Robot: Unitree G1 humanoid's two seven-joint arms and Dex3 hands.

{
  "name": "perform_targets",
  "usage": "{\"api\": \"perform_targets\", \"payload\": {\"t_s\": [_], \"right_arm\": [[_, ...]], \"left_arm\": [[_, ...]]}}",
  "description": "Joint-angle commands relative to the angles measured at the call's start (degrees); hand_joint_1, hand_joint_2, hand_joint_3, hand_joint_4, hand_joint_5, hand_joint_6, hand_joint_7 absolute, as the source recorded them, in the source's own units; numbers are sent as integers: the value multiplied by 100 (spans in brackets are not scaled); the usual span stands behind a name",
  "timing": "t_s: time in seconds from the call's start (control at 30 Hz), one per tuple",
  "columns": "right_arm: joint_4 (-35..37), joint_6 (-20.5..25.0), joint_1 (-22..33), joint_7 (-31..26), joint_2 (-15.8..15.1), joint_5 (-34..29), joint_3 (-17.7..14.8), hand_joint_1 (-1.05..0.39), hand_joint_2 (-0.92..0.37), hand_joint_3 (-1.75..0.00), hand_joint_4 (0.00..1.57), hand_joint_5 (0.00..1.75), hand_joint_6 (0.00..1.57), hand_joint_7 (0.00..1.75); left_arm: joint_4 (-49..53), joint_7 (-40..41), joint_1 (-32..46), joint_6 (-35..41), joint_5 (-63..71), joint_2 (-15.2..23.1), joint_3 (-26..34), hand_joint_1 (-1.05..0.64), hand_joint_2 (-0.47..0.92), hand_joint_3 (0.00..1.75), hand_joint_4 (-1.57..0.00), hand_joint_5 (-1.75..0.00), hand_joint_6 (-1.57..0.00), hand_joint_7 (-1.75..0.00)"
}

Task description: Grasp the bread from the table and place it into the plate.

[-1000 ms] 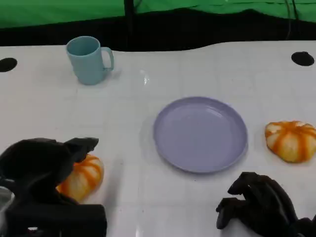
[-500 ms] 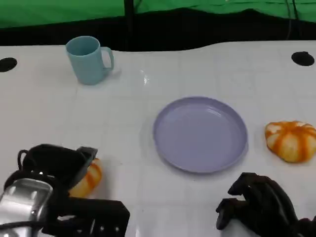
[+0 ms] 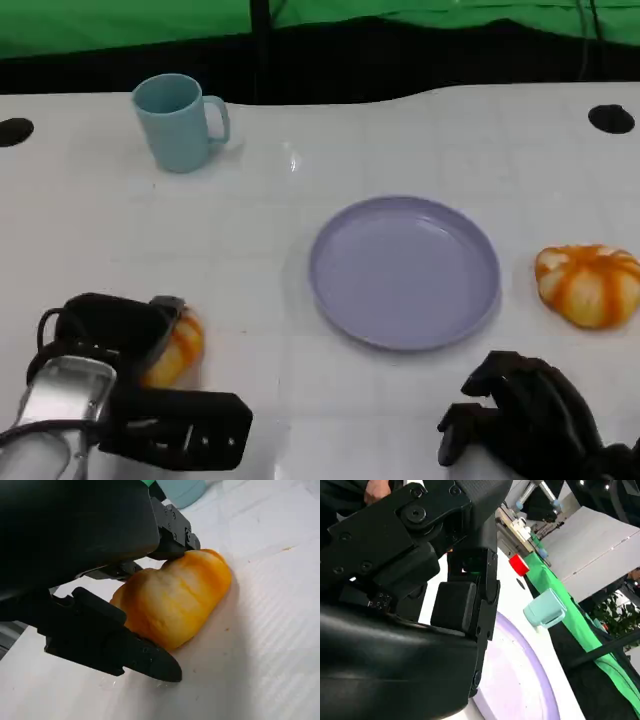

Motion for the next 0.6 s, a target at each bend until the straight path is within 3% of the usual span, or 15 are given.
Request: {"api": "perform_targets", "payload": {"t_s": [0.03,0.07,0.1,0.13,0.2,0.23,0.27,0.3,0.4,0.47,0.53,0.6], "right_arm": [[-39,-8,34,-27,-12,44,-48,-102,-71,0,157,73,157,36],[-30,-15,28,-30,-11,40,-49,-102,-71,0,157,73,157,36],[-26,-22,24,-33,-11,34,-49,-102,-71,0,157,73,157,35],[-23,-25,22,-35,-11,31,-49,-102,-71,0,157,73,157,35],[-2,-47,4,-35,-15,15,-48,-102,-72,0,157,73,157,35],[19,-69,-13,-27,-20,1,-47,-104,-71,0,157,73,157,36],[34,-84,-24,-22,-24,-8,-46,-104,-71,0,157,74,157,37],[45,-94,-31,-18,-26,-12,-45,-105,-71,0,157,74,157,37],[65,-121,-41,-13,-28,-27,-38,-105,-71,0,157,74,157,37],[83,-121,-50,-11,-32,-25,-38,-105,-72,0,157,75,157,38],[112,-120,-63,10,-51,-19,-46,-105,-71,0,157,75,157,38],[146,-133,-82,32,-73,-23,-52,-104,-72,0,157,75,157,39]], "left_arm": [[670,669,-2,-632,-624,71,54,-38,91,26,-68,-117,-80,-8],[784,916,-14,-847,-803,78,97,-35,92,31,-66,-136,-91,-8],[855,1073,-28,-975,-912,90,108,-30,86,52,-65,-156,-106,-15],[915,1187,-44,-1065,-986,103,105,-29,81,66,-65,-163,-109,-21],[1053,1595,-66,-1288,-1092,121,104,-28,76,78,-65,-168,-111,-26],[1135,1888,-71,-1431,-1134,121,117,-28,71,94,-67,-172,-82,-99],[1206,2106,-82,-1537,-1170,124,116,-28,69,99,-68,-173,-64,-136],[1267,2249,-96,-1607,-1198,130,106,-28,68,102,-68,-174,-53,-159],[1254,2457,-106,-1762,-1296,160,129,-28,68,103,-69,-175,-46,-173],[1099,2638,-73,-1910,-1410,183,215,-24,60,118,-66,-175,-47,-172],[1003,2744,-67,-1994,-1527,180,288,-23,56,127,-67,-175,-53,-158],[939,2848,-103,-2030,-1568,179,335,-23,56,123,-67,-175,-60,-144]]}}
